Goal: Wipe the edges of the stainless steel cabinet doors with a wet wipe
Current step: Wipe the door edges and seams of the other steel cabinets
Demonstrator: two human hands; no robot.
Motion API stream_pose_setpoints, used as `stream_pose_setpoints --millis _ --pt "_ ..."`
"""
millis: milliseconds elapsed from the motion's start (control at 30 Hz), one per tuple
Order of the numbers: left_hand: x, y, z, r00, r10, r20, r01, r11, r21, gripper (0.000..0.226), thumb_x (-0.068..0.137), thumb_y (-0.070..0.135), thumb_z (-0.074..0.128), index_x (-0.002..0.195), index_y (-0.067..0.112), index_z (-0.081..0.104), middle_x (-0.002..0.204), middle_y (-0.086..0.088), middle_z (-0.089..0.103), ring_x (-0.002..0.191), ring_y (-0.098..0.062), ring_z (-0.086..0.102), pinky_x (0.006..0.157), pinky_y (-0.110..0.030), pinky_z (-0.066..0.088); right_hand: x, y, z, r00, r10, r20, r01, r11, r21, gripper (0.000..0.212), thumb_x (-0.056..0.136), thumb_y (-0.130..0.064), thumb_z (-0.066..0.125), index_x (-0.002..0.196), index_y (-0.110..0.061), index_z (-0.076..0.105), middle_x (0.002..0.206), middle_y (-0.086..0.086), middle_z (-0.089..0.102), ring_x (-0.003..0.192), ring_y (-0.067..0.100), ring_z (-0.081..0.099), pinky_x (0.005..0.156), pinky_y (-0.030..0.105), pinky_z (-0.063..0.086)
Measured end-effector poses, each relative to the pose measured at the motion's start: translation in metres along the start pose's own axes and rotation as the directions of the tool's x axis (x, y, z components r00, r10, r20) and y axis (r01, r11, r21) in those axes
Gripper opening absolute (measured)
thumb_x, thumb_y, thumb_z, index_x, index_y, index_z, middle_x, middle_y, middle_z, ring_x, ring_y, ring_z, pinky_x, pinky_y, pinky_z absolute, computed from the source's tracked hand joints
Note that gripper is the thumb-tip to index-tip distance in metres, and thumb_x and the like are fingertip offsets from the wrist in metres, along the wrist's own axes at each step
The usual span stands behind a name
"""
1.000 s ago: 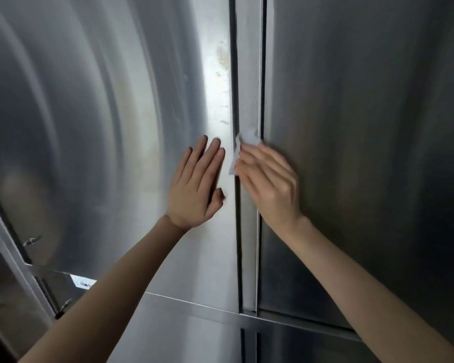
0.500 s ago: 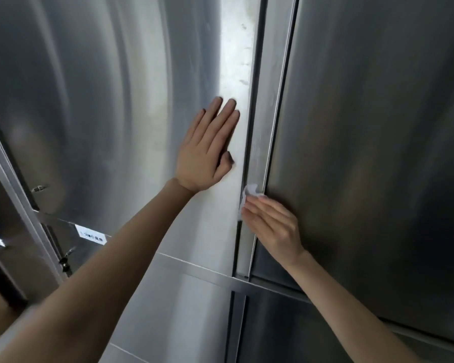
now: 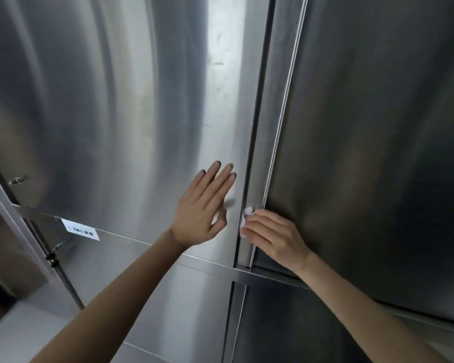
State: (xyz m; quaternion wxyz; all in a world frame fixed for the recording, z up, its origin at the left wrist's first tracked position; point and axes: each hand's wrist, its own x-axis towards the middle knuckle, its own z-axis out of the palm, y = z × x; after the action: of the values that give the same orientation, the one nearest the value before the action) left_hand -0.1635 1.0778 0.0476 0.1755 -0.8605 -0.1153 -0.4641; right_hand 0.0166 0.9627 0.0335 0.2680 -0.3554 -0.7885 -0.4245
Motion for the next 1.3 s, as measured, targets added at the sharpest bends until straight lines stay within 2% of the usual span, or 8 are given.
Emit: stream_pose_setpoints --millis 133,300,500,733,800,967,1133,1300 --pt "0.0 -0.005 0.004 0.999 0.023 -0.026 -0.024 1.0 -0.012 0.07 0.085 0.019 0.045 0.15 0.008 0.024 0.162 0.001 0.006 0.15 -0.024 0.011 0.121 -0.04 0.012 0.011 0.009 -0.009 0.998 -0.008 0.065 0.01 0.999 -0.033 0.007 0.081 -0.004 0.074 0.087 -0.006 0.077 0.094 0.008 0.074 0.091 0.019 0.07 0.086 0.035 0.055" --pt "-0.001 0.001 0.015 0.994 -0.023 -0.109 0.018 0.999 -0.046 0.067 0.084 0.016 0.05 0.147 0.003 0.028 0.156 -0.013 0.023 0.149 -0.027 0.016 0.121 -0.041 0.012 0.009 0.001 0.002 0.983 0.14 -0.117 -0.151 0.984 -0.09 0.005 0.083 -0.002 0.073 0.086 -0.002 0.076 0.095 0.011 0.073 0.096 0.021 0.068 0.094 0.036 0.051" --pt "-0.085 0.03 0.055 0.996 0.075 -0.042 -0.077 0.996 -0.049 0.063 0.086 0.016 0.044 0.146 0.001 0.033 0.155 -0.014 0.03 0.146 -0.029 0.025 0.12 -0.044 0.021 -0.046 -0.044 0.031 0.998 0.068 0.004 -0.067 0.994 -0.089 0.003 0.081 -0.002 0.074 0.081 -0.004 0.076 0.09 0.008 0.074 0.091 0.018 0.069 0.09 0.033 0.053" --pt "-0.116 0.042 0.1 0.974 -0.045 -0.221 0.046 0.999 -0.002 0.061 0.091 0.02 0.041 0.147 0.001 0.026 0.155 -0.014 0.026 0.148 -0.025 0.018 0.121 -0.042 0.014 -0.042 -0.036 0.045 0.942 0.131 -0.308 -0.161 0.984 -0.073 0.005 0.08 -0.002 0.075 0.075 0.0 0.075 0.084 0.008 0.073 0.086 0.02 0.07 0.091 0.035 0.049" --pt "-0.116 0.045 0.108 0.96 -0.056 -0.275 0.061 0.998 0.007 0.06 0.092 0.021 0.038 0.147 0.0 0.025 0.155 -0.015 0.024 0.148 -0.025 0.016 0.121 -0.043 0.013 -0.062 -0.053 0.058 0.957 0.128 -0.262 -0.15 0.986 -0.067 0.007 0.079 -0.002 0.076 0.072 0.0 0.075 0.08 0.007 0.073 0.082 0.019 0.07 0.089 0.035 0.05" --pt "-0.118 0.041 0.119 0.941 -0.003 -0.338 0.044 0.992 0.115 0.06 0.095 0.023 0.035 0.148 -0.001 0.024 0.157 -0.016 0.025 0.148 -0.027 0.016 0.121 -0.043 0.013 -0.063 -0.047 0.041 0.998 -0.046 -0.034 0.041 0.992 -0.122 0.012 0.084 -0.009 0.071 0.074 -0.004 0.074 0.079 0.005 0.073 0.076 0.02 0.069 0.086 0.034 0.051" --pt "-0.12 0.037 0.128 0.911 0.032 -0.411 0.047 0.982 0.181 0.059 0.096 0.025 0.034 0.15 0.001 0.026 0.158 -0.013 0.025 0.148 -0.024 0.018 0.122 -0.04 0.014 -0.041 -0.043 0.031 0.982 0.124 -0.142 -0.151 0.969 -0.196 0.011 0.078 -0.012 0.074 0.077 -0.002 0.074 0.081 0.009 0.073 0.084 0.027 0.067 0.087 0.034 0.044" --pt "-0.164 0.029 0.146 0.905 -0.029 -0.425 0.114 0.978 0.176 0.058 0.098 0.027 0.03 0.151 0.004 0.025 0.159 -0.01 0.023 0.149 -0.022 0.018 0.121 -0.041 0.014 -0.088 -0.085 0.054 0.981 0.185 0.063 -0.171 0.969 -0.177 0.006 0.079 -0.01 0.074 0.08 -0.004 0.075 0.083 0.006 0.072 0.087 0.025 0.064 0.089 0.024 0.037"
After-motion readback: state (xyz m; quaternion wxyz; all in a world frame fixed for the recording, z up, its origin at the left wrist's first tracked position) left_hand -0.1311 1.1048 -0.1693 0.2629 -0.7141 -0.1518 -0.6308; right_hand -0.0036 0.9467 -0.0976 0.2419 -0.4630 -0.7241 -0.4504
